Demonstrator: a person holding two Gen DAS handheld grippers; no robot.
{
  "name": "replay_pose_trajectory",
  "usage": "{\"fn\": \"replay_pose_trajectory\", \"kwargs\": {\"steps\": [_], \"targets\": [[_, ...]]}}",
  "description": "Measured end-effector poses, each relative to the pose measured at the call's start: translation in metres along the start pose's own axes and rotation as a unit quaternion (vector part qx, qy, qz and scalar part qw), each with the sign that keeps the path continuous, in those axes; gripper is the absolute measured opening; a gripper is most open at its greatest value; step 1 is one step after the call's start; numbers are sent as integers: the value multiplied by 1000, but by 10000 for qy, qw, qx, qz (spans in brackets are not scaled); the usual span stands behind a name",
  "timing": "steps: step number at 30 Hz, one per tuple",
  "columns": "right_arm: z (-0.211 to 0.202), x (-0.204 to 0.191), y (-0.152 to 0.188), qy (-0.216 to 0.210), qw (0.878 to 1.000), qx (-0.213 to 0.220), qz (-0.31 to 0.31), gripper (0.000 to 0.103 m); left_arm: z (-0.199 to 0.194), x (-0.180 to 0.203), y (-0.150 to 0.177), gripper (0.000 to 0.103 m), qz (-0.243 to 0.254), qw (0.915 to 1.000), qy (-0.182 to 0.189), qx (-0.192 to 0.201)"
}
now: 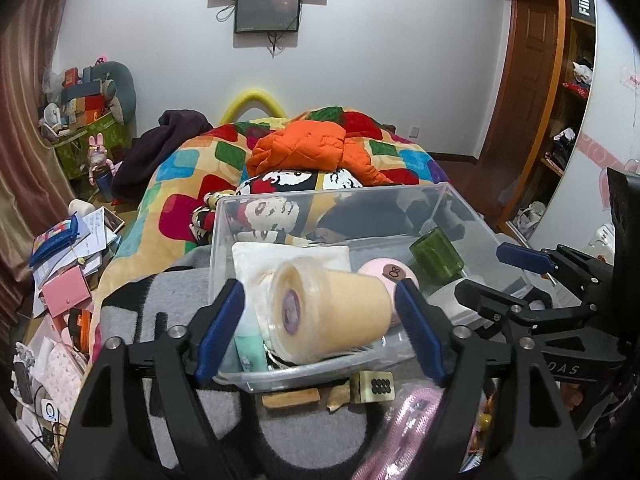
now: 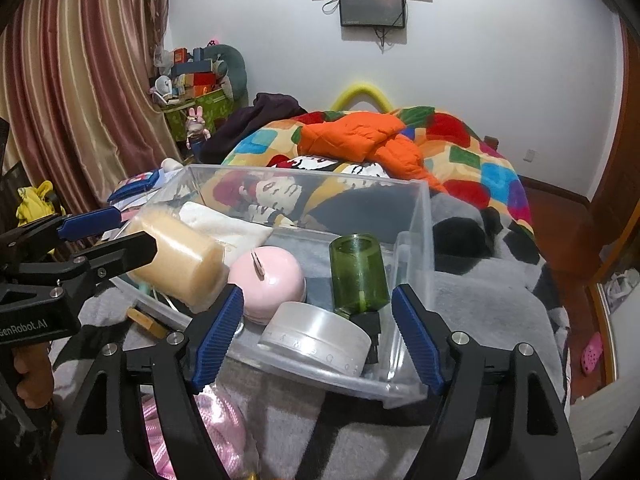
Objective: Organize objects
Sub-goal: 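Open both grippers to drop the jar and roll into the box, then move both grippers back toward the items beside the box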
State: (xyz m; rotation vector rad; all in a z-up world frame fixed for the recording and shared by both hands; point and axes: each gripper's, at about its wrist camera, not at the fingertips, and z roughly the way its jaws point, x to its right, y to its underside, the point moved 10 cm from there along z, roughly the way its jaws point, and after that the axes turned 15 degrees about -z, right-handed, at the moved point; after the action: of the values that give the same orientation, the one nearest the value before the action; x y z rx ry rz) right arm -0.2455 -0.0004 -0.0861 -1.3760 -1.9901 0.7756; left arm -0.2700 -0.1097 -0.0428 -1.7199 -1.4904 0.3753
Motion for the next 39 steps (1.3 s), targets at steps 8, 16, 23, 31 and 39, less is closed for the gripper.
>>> {"fn": "replay_pose_trajectory", "kwargs": {"steps": [8,16,23,31,39], "targets": [[-26,0,1,139,9998,161,-69,74,-16,1,3,84,78,9999,-13,73],[-53,4,8,212,9991,358,56,83,-26,-2,16,85,243,9996,-103,61],[-64,2,24,208,9993,303,117,83,-24,-9,35,85,257,9994,-199,-108],[-60,-9,53,53,9999,72,144,83,-15,-24,55,85,147,9988,-317,-354],[-51,-23,85,-92,9996,-213,189,83,3,-41,80,85,109,9959,-538,-716]]}}
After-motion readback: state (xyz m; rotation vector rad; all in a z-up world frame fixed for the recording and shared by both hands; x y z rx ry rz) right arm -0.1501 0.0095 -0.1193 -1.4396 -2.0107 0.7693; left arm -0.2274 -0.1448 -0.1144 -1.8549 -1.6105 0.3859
